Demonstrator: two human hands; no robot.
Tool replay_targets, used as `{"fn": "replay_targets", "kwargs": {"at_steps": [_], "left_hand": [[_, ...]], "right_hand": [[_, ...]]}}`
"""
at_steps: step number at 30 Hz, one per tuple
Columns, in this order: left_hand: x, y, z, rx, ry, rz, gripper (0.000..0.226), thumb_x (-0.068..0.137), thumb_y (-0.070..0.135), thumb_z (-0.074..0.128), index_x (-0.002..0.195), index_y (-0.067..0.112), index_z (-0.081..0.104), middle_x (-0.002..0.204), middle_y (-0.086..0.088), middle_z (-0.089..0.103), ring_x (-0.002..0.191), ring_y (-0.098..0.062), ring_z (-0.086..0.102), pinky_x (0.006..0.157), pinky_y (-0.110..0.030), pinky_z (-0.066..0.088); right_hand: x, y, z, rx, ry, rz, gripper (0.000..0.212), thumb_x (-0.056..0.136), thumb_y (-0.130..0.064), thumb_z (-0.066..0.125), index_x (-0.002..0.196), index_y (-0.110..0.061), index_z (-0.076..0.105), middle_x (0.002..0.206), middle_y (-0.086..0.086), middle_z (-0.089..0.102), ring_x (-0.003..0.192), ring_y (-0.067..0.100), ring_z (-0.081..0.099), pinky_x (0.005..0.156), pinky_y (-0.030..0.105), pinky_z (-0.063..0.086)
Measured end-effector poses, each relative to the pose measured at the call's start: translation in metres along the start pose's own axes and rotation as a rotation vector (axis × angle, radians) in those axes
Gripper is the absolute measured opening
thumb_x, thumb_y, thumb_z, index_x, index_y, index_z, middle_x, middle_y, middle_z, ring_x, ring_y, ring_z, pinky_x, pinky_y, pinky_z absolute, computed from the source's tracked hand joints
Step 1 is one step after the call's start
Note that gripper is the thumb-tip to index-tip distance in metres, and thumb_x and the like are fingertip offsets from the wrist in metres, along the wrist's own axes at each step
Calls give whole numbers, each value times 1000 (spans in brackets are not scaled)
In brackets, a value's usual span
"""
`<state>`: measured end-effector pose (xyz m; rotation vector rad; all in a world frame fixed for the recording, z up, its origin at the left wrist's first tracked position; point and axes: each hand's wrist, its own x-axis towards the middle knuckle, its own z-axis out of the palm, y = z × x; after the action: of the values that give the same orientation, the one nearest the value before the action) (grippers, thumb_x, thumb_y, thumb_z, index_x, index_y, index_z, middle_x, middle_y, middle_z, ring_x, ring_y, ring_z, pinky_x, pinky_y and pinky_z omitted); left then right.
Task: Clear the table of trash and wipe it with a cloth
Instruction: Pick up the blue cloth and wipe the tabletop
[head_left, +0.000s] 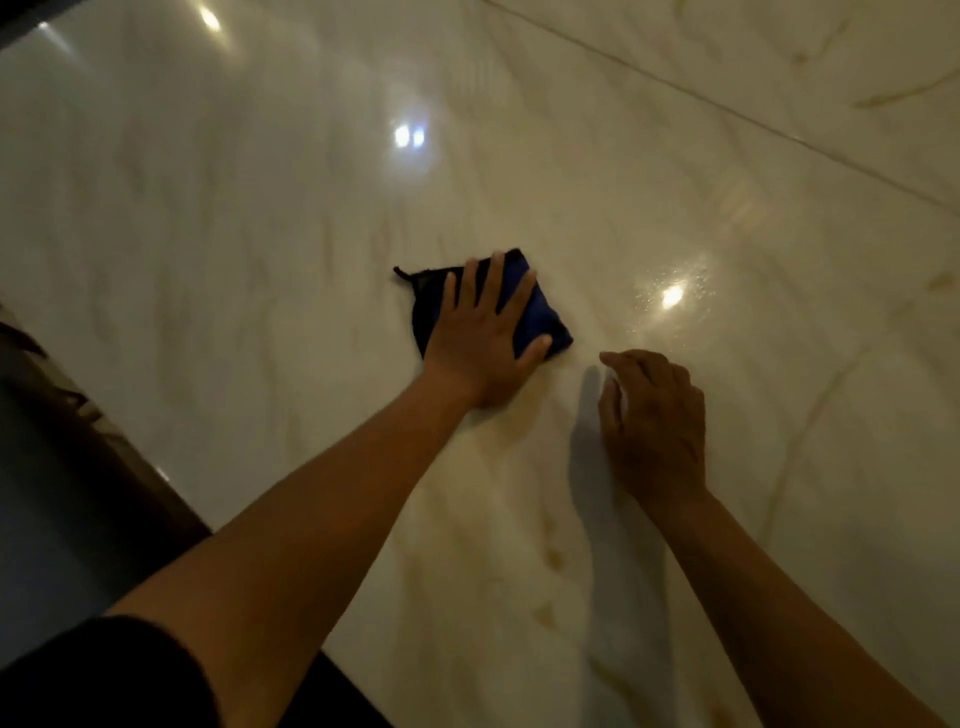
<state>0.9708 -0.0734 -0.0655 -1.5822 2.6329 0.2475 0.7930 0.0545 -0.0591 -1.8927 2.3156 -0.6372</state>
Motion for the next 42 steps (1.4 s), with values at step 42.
{"fn": "replay_targets", "kwargs": {"at_steps": [42], "left_hand": [[269,134,-17,61,22,689,81,91,73,15,159,32,2,167,-7,-4,153,-33,-4,123,-51,-2]], "right_hand": [[209,172,-12,67,448,536,45,87,-17,39,125,-11,63,130,13,57,121,30,50,103,44,42]]}}
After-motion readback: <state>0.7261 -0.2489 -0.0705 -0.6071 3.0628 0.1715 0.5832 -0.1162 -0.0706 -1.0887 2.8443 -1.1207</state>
